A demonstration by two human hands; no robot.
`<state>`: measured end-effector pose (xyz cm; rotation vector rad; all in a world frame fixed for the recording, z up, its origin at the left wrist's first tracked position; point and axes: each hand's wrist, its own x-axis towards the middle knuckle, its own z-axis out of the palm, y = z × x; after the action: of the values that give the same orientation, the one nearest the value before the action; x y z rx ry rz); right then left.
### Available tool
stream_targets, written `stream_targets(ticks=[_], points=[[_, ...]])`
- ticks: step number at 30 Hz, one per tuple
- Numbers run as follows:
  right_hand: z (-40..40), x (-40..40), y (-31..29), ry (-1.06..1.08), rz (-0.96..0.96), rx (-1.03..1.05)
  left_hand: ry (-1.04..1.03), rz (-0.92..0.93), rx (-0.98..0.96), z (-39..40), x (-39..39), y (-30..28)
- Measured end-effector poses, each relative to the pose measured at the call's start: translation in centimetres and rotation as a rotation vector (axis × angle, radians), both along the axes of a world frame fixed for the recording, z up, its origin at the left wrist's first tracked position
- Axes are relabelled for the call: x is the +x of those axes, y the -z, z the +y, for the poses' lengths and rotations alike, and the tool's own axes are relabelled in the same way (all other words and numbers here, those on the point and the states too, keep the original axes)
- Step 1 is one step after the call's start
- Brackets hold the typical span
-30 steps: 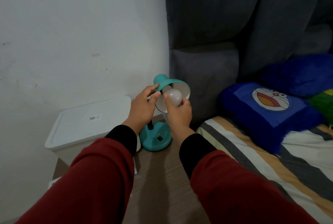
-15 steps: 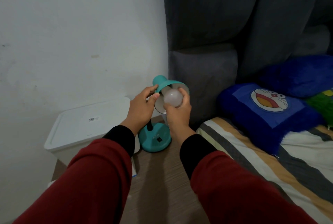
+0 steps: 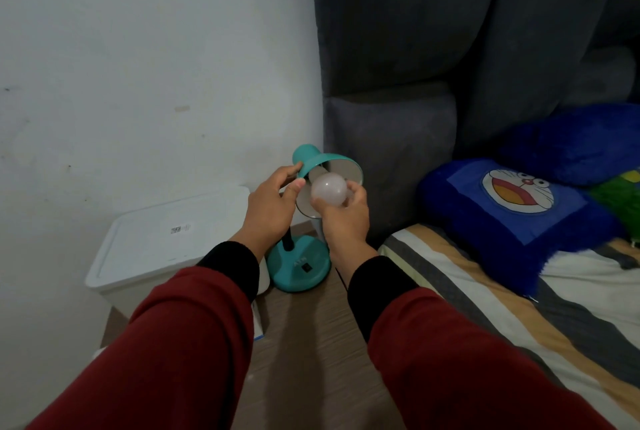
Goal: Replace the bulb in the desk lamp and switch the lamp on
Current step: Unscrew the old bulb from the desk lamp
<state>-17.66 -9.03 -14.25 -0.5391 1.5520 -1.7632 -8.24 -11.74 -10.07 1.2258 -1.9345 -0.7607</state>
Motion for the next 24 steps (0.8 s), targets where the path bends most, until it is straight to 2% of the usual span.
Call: stream_targets(ticks=[4,13,20,24], points=[[0.6,-0.6,-0.5,-0.029,0.164,0.02,-0.011,0.002,-0.001,0.1,-0.1,0.0],[1.5,-1.3,-0.7,-0.172,0.287,0.033,-0.026,-0.021,0.003,0.4,-0.1,-0.2],[3.2,-1.7,-1.0,-0.206,0.157,-0.038,-0.045,-0.107,0.008,1.4,0.4,-0.2],[4.8,-2.3,-1.3,-0.239,0.195,-0.064,-0.069,-0.125,0.02,2.5,1.3,0.0]])
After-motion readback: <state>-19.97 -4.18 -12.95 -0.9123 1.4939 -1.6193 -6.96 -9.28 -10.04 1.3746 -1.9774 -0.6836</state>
